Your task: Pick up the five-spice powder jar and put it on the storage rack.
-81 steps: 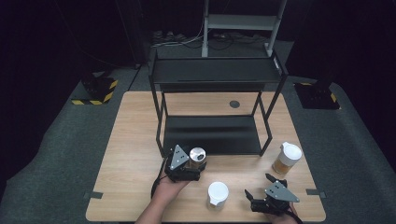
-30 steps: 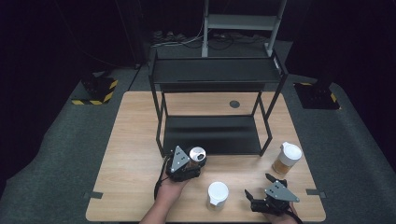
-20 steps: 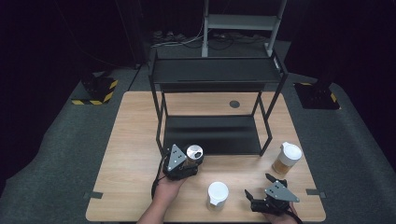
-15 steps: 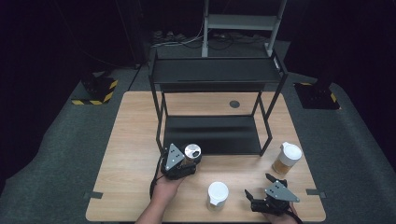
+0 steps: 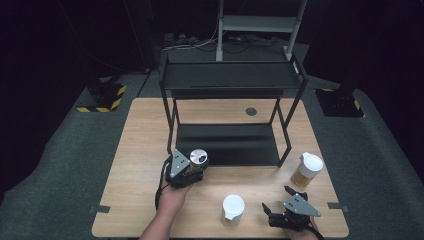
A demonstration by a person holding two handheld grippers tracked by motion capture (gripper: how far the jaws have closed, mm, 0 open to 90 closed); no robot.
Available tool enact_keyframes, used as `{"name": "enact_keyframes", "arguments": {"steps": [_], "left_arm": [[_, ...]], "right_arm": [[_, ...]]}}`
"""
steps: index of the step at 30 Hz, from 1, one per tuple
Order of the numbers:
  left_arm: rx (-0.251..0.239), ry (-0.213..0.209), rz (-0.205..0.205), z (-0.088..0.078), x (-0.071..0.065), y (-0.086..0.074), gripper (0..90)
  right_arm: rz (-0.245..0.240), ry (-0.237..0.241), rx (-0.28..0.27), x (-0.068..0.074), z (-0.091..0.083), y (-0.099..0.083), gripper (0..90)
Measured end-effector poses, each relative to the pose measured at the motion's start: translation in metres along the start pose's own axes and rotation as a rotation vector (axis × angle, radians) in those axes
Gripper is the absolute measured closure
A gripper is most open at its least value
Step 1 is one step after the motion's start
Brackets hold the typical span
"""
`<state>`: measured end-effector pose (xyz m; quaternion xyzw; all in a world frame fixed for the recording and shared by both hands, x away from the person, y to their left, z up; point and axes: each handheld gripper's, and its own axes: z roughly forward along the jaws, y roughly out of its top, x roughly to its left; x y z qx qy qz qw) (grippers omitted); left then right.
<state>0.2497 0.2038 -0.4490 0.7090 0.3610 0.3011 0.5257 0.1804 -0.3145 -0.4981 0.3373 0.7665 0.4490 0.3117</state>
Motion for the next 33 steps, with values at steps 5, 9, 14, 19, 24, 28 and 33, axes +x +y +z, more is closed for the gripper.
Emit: {"name": "enact_keyframes", "arguments": {"steps": [5, 9, 14, 19, 24, 28, 33], "left_arm": [[-0.008, 0.022, -0.007, 0.001, 0.001, 0.003, 34.9], [-0.014, 0.033, -0.02, 0.002, 0.002, 0.004, 34.9], [-0.016, 0.05, -0.035, 0.006, 0.002, 0.005, 34.9], [-0.015, 0.068, -0.03, 0.009, 0.001, 0.01, 34.9], [-0.015, 0.08, -0.024, 0.014, 0.001, 0.013, 34.9], [-0.011, 0.088, -0.02, 0.018, 0.002, 0.016, 34.9], [-0.008, 0.098, -0.02, 0.022, 0.002, 0.017, 34.9]], "right_arm": [[0.001, 0.0, -0.002, 0.0, 0.0, 0.0, 1.2], [0.005, 0.001, -0.003, -0.001, 0.0, -0.001, 1.2], [0.006, 0.002, -0.004, -0.001, 0.0, -0.001, 1.2], [0.011, 0.004, -0.004, -0.002, 0.0, -0.001, 1.2], [0.012, 0.004, -0.006, -0.002, -0.001, -0.001, 1.2], [0.014, 0.005, -0.007, -0.002, -0.001, -0.001, 1.1], [0.017, 0.006, -0.007, -0.003, -0.001, -0.001, 1.1]]}}
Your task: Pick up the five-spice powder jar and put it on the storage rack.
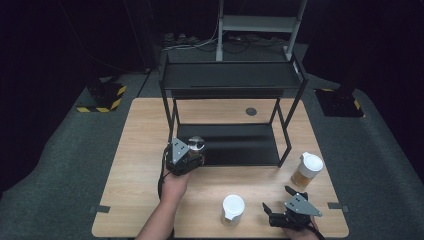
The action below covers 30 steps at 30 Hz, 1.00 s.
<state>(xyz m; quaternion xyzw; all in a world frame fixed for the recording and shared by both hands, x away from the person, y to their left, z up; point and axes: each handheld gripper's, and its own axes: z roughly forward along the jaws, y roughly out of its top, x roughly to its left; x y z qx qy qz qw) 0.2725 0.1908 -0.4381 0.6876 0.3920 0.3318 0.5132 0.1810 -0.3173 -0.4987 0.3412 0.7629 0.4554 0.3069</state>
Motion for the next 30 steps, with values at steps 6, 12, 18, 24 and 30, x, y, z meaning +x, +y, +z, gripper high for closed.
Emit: {"name": "enact_keyframes", "arguments": {"steps": [6, 12, 18, 24, 30], "left_arm": [[0.001, 0.011, -0.009, 0.007, 0.001, 0.001, 34.9], [0.005, 0.025, -0.017, 0.014, 0.003, 0.001, 34.9], [0.005, 0.035, -0.033, 0.021, 0.005, 0.002, 34.9], [0.011, 0.045, -0.042, 0.026, 0.007, 0.001, 34.9], [0.02, 0.045, -0.059, 0.031, 0.009, -0.001, 34.9]], "right_arm": [[0.0, 0.002, 0.0, 0.0, 0.0, 0.0, 1.1], [-0.001, 0.002, -0.002, 0.0, 0.0, 0.0, 1.1], [0.001, 0.003, -0.003, -0.001, 0.0, -0.001, 1.1], [0.0, 0.003, -0.004, -0.001, 0.0, -0.001, 1.1], [-0.001, 0.002, -0.005, 0.0, 0.0, -0.001, 1.1]]}}
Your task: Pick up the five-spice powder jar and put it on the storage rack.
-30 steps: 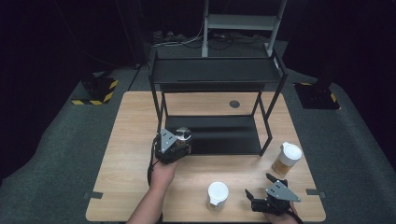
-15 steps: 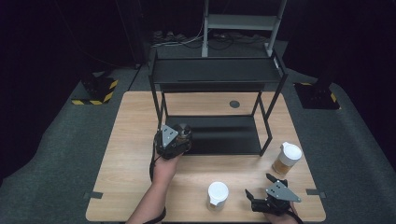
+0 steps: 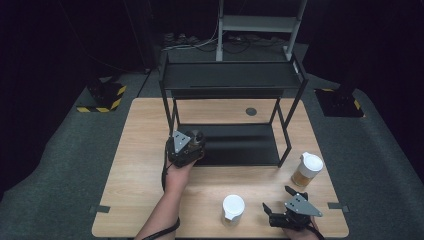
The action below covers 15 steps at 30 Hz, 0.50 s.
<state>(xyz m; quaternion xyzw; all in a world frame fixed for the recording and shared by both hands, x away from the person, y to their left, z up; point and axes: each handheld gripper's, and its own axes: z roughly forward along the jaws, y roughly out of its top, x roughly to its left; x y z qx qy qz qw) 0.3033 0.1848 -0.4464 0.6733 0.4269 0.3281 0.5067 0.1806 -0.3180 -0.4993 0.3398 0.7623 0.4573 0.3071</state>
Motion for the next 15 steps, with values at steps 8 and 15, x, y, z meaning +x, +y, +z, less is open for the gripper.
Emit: {"name": "enact_keyframes", "arguments": {"steps": [8, 15], "left_arm": [[0.014, 0.006, 0.002, 0.006, -0.0013, -0.0002, 34.9], [0.024, 0.009, -0.006, 0.0087, -0.001, -0.0027, 34.9]], "right_arm": [[0.0, 0.001, 0.0, -0.0003, 0.0, 0.0, 1.1], [-0.001, 0.003, -0.001, -0.0004, -0.0001, -0.0001, 1.1]]}}
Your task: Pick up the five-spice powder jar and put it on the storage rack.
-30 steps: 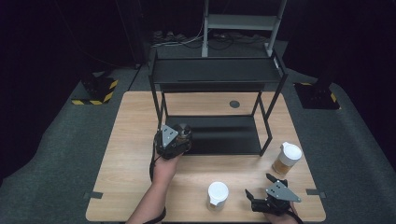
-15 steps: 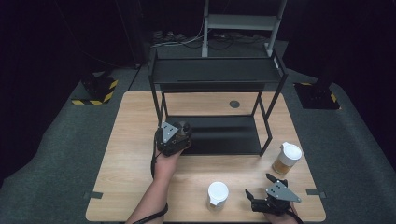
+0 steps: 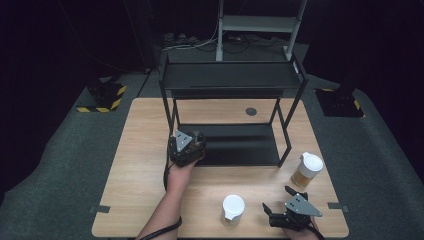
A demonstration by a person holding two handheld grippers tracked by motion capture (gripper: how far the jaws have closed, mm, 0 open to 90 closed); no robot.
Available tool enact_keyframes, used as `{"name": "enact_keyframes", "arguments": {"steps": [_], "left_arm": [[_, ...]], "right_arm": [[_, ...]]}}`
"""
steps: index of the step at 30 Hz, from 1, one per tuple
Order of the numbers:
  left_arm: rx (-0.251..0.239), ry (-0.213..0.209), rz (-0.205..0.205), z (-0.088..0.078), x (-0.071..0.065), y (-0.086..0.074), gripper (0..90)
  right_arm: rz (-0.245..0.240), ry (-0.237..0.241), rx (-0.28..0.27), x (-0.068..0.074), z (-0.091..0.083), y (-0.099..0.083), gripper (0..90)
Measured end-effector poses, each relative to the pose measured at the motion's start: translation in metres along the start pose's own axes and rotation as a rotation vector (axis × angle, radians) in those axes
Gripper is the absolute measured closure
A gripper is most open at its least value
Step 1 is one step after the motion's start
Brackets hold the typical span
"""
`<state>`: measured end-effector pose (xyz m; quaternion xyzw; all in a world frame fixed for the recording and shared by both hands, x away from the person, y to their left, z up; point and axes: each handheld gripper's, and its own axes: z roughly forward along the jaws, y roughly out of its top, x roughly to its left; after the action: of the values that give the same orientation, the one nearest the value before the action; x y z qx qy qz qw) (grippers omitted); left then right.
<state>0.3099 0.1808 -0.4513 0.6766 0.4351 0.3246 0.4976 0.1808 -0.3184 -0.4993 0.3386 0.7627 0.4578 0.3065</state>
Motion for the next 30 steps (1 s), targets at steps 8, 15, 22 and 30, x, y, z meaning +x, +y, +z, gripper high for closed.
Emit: {"name": "enact_keyframes", "arguments": {"steps": [8, 15, 22, 30], "left_arm": [[0.003, 0.002, 0.002, 0.0026, -0.0014, 0.0018, 34.8], [0.011, 0.004, 0.004, 0.0048, -0.0013, 0.0031, 34.9], [0.017, 0.007, 0.002, 0.0065, -0.0013, 0.0023, 34.9], [0.016, 0.005, -0.011, 0.008, -0.0024, 0.0008, 34.8]], "right_arm": [[-0.001, -0.001, 0.0, 0.0003, 0.0, 0.0, 1.1], [0.0, -0.001, -0.001, 0.0001, -0.0001, -0.0001, 1.1], [0.0, -0.001, -0.001, 0.0001, -0.0001, -0.0002, 1.1], [-0.001, 0.0, 0.0, 0.0002, 0.0, 0.0, 1.1]]}}
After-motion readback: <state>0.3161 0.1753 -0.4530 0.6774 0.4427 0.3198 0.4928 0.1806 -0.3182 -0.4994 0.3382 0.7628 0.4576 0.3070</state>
